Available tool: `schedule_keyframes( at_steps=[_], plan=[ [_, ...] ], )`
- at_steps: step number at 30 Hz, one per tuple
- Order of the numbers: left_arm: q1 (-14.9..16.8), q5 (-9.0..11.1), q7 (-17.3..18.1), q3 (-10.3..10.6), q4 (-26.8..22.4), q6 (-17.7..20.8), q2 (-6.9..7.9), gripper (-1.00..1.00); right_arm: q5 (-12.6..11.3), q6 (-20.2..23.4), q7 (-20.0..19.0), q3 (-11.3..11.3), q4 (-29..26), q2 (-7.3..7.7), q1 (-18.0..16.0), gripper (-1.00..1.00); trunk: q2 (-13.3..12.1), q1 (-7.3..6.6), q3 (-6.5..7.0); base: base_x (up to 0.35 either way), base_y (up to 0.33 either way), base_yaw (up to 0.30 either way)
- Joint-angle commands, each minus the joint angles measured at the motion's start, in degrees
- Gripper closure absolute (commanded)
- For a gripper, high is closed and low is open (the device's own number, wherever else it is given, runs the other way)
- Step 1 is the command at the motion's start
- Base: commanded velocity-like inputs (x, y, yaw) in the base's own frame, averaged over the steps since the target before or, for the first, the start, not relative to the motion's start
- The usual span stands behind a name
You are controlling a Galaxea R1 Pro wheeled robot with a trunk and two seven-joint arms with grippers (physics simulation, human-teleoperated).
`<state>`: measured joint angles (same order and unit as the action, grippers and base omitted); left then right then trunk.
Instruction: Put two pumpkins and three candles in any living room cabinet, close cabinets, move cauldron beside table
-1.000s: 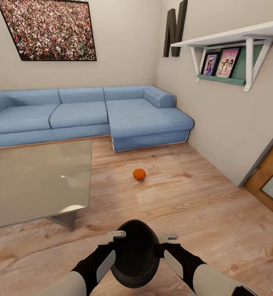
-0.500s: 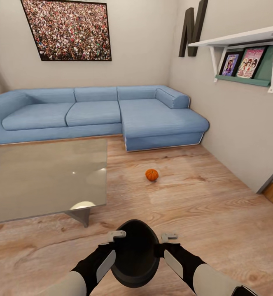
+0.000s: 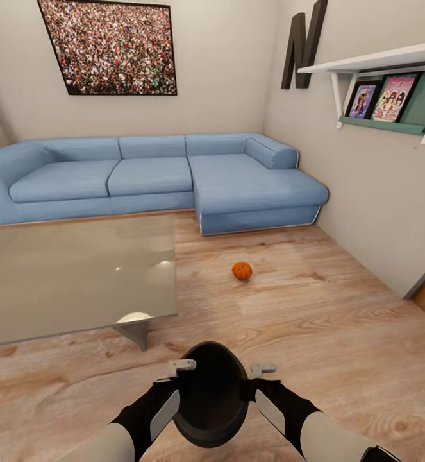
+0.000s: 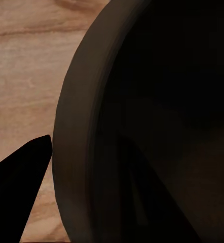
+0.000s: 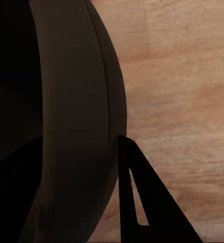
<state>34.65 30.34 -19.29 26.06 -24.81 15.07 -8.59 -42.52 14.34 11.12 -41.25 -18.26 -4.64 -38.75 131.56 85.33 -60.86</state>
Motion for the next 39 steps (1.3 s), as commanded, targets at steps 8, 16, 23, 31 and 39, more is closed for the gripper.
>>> schedule_keyframes(
  at_steps=[8,16,23,31,39],
  plan=[
    [0.1,2.2,-0.6,0.5,0.0,1.0,-0.2,1.0,0.3,-2.0,0.2,-1.8,-0.8,-0.01,0.0,1.0,0.0,-0.03,-0.04,-0.18,0.155,0.0],
    [0.1,2.2,-0.6,0.5,0.0,0.9,-0.2,1.0,2.0,-2.5,0.2,-1.8,-0.8,-0.01,0.0,1.0,0.0,-0.03,-0.04,-0.032,0.022,0.0],
    [0.1,2.2,-0.6,0.5,0.0,1.0,-0.13,1.0,2.4,-2.5,0.4,-1.8,-0.8,-0.01,0.0,1.0,0.0,-0.03,-0.04,0.0,0.019,0.064],
    [0.1,2.3,-0.6,0.5,0.0,1.0,-0.11,1.0,2.5,-2.5,0.4,-1.8,-0.8,-0.01,0.0,1.0,0.0,-0.03,-0.04,0.0,0.073,0.252],
    [0.1,2.3,-0.6,0.4,0.0,1.0,-0.03,1.0,2.5,-2.7,0.4,-1.8,-0.8,0.0,0.0,1.0,0.0,-0.03,-0.04,0.09,0.054,0.259]
  ],
)
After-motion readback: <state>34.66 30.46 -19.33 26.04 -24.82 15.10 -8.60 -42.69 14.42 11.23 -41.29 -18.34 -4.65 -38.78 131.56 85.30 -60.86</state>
